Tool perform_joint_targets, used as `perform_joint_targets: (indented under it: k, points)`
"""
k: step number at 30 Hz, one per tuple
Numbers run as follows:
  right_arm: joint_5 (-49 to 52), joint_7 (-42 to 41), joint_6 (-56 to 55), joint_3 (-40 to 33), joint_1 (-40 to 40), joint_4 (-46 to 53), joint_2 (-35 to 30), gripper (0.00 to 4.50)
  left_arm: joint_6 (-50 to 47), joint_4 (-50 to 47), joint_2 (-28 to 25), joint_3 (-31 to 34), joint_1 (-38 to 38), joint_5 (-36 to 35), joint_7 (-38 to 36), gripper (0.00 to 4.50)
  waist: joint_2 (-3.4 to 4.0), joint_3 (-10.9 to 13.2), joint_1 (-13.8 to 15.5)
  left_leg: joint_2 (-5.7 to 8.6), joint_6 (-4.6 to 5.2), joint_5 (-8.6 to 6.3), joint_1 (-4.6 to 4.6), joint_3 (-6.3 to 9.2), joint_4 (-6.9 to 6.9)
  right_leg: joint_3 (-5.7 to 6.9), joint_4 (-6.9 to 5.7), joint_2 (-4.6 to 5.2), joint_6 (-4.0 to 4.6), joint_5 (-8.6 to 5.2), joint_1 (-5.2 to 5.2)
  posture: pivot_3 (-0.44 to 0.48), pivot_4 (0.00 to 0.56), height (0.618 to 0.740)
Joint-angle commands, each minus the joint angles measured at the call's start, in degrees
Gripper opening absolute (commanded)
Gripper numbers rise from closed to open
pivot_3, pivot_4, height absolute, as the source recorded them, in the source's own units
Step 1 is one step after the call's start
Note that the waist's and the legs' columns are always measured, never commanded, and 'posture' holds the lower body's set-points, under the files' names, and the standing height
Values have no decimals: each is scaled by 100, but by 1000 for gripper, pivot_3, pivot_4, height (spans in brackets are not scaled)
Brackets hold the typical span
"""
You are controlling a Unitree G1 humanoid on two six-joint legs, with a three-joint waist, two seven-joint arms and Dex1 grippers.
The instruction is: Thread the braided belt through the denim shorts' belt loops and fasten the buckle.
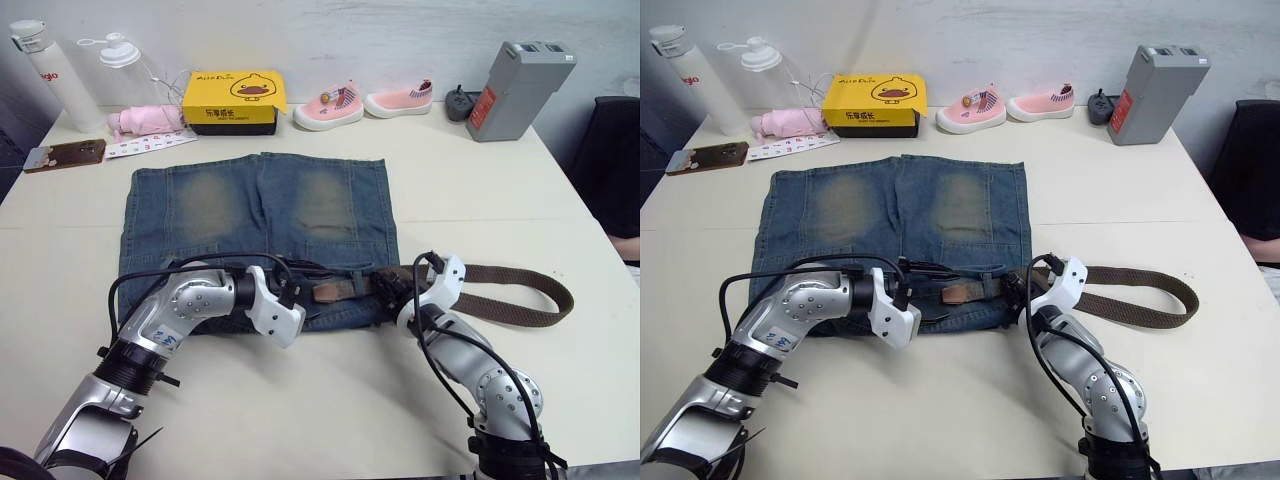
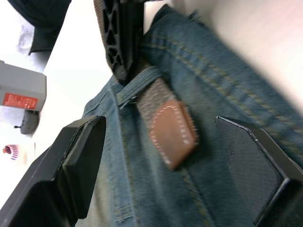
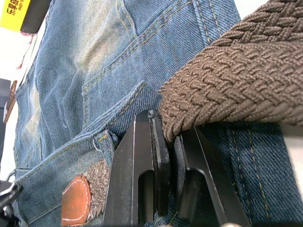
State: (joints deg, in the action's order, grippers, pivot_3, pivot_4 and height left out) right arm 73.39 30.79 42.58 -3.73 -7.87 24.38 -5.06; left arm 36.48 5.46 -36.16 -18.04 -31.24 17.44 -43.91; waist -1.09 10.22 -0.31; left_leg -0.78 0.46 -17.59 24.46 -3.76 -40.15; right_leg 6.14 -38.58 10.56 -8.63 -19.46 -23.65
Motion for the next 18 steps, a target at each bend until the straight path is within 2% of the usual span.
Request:
perform_joint_targets:
  k: [1, 3, 7, 13, 15, 16, 18]
  points:
    - [-80, 81, 90, 10, 63, -80, 34, 0, 111, 71, 1, 9, -115, 61, 103, 3515, 0, 0, 3, 0, 0, 0, 0, 0, 0, 0, 0, 0, 0, 0, 0, 0, 150, 670]
    - [-88, 67, 100, -1, 63, -76, 29, 0, 141, 80, -18, -13, -95, 74, 95, 2886, 0, 0, 4, 0, 0, 0, 0, -1, -1, 0, 0, 1, 0, 0, 0, 0, 150, 670]
    - [-83, 73, 145, 8, 37, -49, 1, 0, 159, 97, -8, -27, -87, 217, 173, 1317, 0, 0, 5, -1, 0, 0, 0, 0, -1, 0, -1, 1, 0, 0, 0, 0, 150, 670]
    - [56, 151, 212, -42, 43, 14, -12, 0, 153, 5, 46, -41, -90, 329, 293, 1317, 0, 0, 6, -1, 0, 0, 0, 0, -1, 0, -1, 1, 0, 0, 0, 0, 150, 670]
    - [134, 143, 176, -120, 24, 79, -8, 867, 147, 0, 30, -22, -85, 341, 311, 1004, 0, 0, 8, -1, 0, 0, 0, 0, -1, 0, -1, 1, 0, 0, 0, 0, 150, 670]
    - [167, 131, 159, -156, 11, 109, -10, 1041, 143, 0, 23, -16, -84, 339, 316, 1004, 0, 0, 9, -1, 0, 0, 0, 0, -1, 0, -1, 1, 0, 0, 0, 0, 150, 670]
    - [362, 112, 84, -309, -48, 243, -42, 1915, 132, -5, 7, -9, -87, 335, 331, 1004, 0, 0, 8, -2, 0, 0, 2, 0, -1, 0, -1, 2, 0, 0, -2, 0, 150, 670]
